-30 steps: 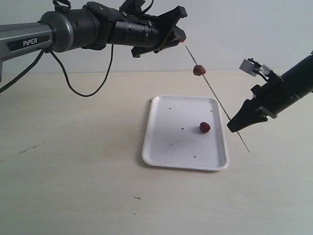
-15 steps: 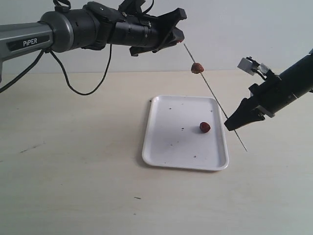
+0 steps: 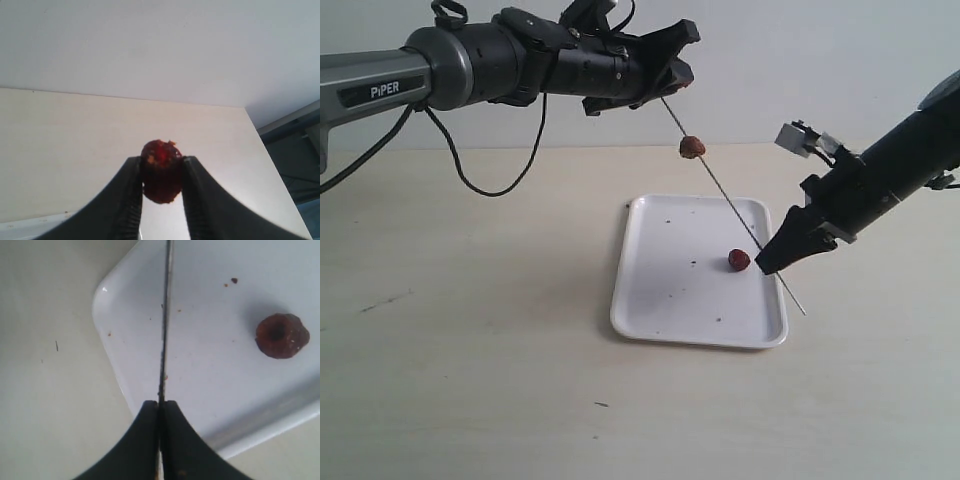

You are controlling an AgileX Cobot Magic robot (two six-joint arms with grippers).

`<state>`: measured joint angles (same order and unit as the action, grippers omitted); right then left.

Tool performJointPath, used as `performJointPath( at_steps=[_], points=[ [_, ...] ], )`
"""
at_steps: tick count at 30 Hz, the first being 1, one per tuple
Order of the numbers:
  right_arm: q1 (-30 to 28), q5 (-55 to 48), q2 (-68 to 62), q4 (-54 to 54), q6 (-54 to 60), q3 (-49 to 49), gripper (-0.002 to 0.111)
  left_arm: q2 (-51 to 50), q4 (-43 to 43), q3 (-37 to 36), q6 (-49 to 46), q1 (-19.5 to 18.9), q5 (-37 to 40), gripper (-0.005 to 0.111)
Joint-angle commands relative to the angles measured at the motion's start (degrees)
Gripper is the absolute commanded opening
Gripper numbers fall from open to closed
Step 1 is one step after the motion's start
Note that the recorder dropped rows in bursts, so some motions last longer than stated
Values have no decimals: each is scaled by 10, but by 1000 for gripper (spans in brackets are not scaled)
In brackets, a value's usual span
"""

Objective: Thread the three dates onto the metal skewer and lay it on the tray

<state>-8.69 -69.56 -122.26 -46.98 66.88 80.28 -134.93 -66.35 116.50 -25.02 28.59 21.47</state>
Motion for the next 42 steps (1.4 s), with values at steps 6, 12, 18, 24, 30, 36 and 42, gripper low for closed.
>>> performJointPath(
  at_steps=[6, 12, 18, 24, 30, 36, 42],
  points=[
    [-4, -4, 46, 61, -31, -15, 0, 1, 1, 3, -2, 1, -5, 28],
    [-27, -4, 49, 64, -42, -15, 0, 1, 3, 3, -2, 1, -2, 28],
    [-53, -4, 50, 14, -12, -16, 0, 1, 11, 3, -2, 1, -2, 28],
    [-46, -4, 45, 24, -11, -16, 0, 1, 2, 3, 15, 1, -2, 28],
    [-46, -4, 42, 29, -17, -17, 0, 1, -14, 3, 17, 1, -2, 28],
    [-46, -4, 42, 24, -17, -22, 0, 1, -15, 3, 17, 1, -2, 28],
    [-10, -4, 42, 20, -7, -20, 0, 1, -15, 3, 17, 1, -2, 28]
  ],
)
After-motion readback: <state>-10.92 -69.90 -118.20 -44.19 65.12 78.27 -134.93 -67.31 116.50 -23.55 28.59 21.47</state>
